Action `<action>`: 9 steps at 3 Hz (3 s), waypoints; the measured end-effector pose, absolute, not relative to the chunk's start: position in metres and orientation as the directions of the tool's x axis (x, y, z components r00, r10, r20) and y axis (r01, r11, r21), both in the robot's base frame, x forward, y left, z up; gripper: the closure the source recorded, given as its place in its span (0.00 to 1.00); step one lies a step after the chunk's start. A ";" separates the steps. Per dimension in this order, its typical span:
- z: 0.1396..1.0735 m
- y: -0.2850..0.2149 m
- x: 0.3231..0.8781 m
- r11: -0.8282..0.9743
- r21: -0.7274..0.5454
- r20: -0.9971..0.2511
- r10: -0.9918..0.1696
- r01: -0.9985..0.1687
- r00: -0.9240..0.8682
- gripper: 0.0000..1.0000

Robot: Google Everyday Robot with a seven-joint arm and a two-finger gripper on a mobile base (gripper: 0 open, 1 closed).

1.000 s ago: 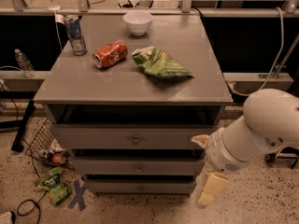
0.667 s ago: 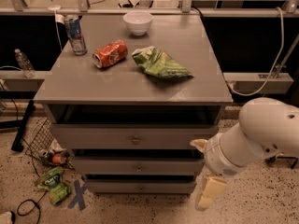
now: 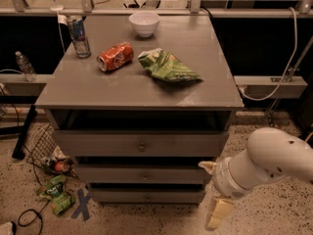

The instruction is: Open middle drawer

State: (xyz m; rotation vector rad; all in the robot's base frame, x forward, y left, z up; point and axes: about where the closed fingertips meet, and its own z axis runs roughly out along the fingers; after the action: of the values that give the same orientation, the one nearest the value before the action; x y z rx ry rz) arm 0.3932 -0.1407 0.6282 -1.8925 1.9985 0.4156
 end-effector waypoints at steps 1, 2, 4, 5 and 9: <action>0.583 -0.141 0.402 0.070 0.004 -0.482 -0.874 -0.998 -0.063 0.00; 0.542 -0.132 0.413 0.066 0.056 -0.523 -0.848 -0.996 -0.085 0.00; 0.523 -0.128 0.410 0.064 0.093 -0.537 -0.837 -0.994 -0.104 0.00; 0.516 -0.124 0.410 0.040 0.054 -0.549 -0.833 -0.998 -0.064 0.00; 0.468 -0.091 0.497 0.021 -0.229 -0.555 -0.824 -0.973 0.113 0.00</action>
Offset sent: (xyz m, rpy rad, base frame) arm 0.0395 0.0246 -0.1516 0.1821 0.1720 -0.0026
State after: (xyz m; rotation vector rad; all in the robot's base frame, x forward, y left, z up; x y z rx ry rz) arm 0.4965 -0.0910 0.4683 -1.8358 1.7438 0.3435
